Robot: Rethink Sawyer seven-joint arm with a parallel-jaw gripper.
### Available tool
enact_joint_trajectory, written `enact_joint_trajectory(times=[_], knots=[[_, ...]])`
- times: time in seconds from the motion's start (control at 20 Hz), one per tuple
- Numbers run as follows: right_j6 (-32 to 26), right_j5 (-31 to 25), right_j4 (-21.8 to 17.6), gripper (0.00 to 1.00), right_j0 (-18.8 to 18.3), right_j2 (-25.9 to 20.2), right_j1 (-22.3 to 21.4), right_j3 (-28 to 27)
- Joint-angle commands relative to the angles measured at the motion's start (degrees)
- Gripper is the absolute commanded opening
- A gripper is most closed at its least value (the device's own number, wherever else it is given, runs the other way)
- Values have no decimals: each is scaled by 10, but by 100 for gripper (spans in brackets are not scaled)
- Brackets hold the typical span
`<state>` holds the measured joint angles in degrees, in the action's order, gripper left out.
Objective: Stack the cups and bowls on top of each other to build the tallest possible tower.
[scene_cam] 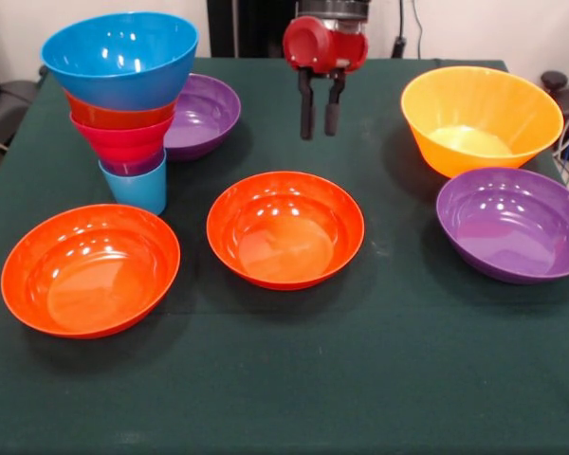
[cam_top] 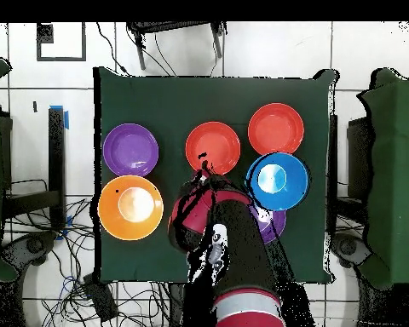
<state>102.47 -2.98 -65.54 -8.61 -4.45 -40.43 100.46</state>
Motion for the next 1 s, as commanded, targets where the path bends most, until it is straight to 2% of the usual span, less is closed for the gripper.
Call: enact_joint_trajectory(times=[0.05, 0.15, 0.25, 0.55, 0.65, 1.0], knots=[[118, 58, 28, 100, 76, 90, 84, -63], [129, 78, 54, 100, 110, 128, 105, -75], [126, 96, 79, 100, 126, 150, 124, -83], [96, 98, 113, 100, 130, 158, 126, -79], [90, 116, 124, 100, 135, 173, 133, -75], [69, 142, 147, 100, 134, 179, 164, -92]])
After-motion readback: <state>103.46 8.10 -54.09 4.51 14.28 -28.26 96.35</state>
